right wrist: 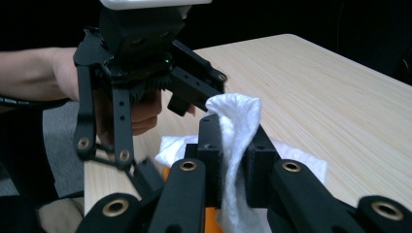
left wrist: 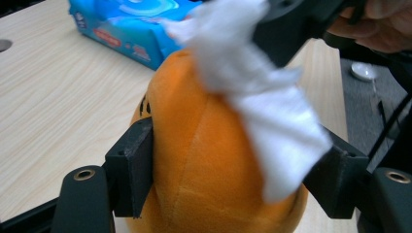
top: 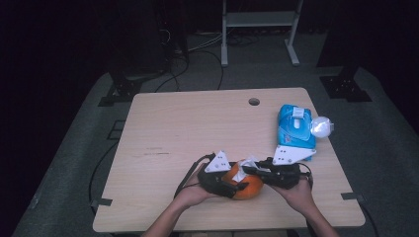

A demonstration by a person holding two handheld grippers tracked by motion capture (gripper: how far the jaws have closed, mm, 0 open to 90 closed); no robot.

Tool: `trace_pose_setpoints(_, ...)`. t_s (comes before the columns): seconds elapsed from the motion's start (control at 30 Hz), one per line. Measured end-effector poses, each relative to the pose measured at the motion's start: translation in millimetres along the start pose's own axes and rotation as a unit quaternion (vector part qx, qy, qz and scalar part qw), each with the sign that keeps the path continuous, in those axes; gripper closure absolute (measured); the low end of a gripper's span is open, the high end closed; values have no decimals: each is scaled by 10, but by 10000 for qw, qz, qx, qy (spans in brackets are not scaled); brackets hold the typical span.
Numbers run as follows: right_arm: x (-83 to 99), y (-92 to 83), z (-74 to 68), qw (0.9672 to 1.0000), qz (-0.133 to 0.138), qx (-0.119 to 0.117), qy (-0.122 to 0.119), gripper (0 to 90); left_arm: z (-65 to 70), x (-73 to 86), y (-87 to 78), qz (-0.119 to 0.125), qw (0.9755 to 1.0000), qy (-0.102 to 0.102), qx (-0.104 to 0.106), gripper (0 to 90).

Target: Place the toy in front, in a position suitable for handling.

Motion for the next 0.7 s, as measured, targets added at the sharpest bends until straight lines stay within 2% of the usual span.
trace_pose_setpoints(0.03,11,9,23,9999,-59,83,-22,802,19,-1,3,-42,10000,36,22,269)
trace_pose_setpoints(0.07,11,9,23,9999,-59,83,-22,802,43,-3,5,-60,9998,107,140,269)
trace_pose_setpoints(0.13,42,0,101,9999,-67,108,69,802,97,3,-21,-80,9979,193,615,210)
trace_pose_setpoints(0.17,64,-4,141,9998,-69,114,132,802,81,-6,-40,12,9977,200,649,191)
trace_pose_setpoints(0.2,100,-10,186,9994,-56,82,322,802,42,-7,-49,77,9982,174,565,216)
trace_pose_setpoints(0.23,111,-2,195,9994,-54,76,341,802,5,5,-44,79,9987,153,489,234)
trace_pose_setpoints(0.3,115,5,194,9994,-66,82,342,802,-30,36,-22,158,9987,92,485,247)
trace_pose_setpoints(0.33,119,17,194,9994,-88,120,310,802,-36,47,-15,218,9988,120,414,283)
trace_pose_setpoints(0.47,109,-4,215,9993,-77,97,343,802,-57,41,-27,238,9991,144,313,316)
trace_pose_setpoints(0.57,99,-58,254,9993,-63,128,351,802,-133,51,-58,367,9990,-122,244,317)
trace_pose_setpoints(0.63,105,-98,265,9990,-51,73,438,802,-184,63,-78,461,9983,-310,201,315)
trace_pose_setpoints(0.7,80,-100,192,9989,-49,-111,457,802,-210,60,-74,492,9977,-415,208,314)
Point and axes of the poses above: each handheld gripper's, and its own axes: y roughly forward along the jaws, x roughly out of its underside, z roughly to its right, the point moved 8 cm from there along y, roughly forward along the jaws, and after that the axes turned 13 degrees about x, right-handed, at the moved point
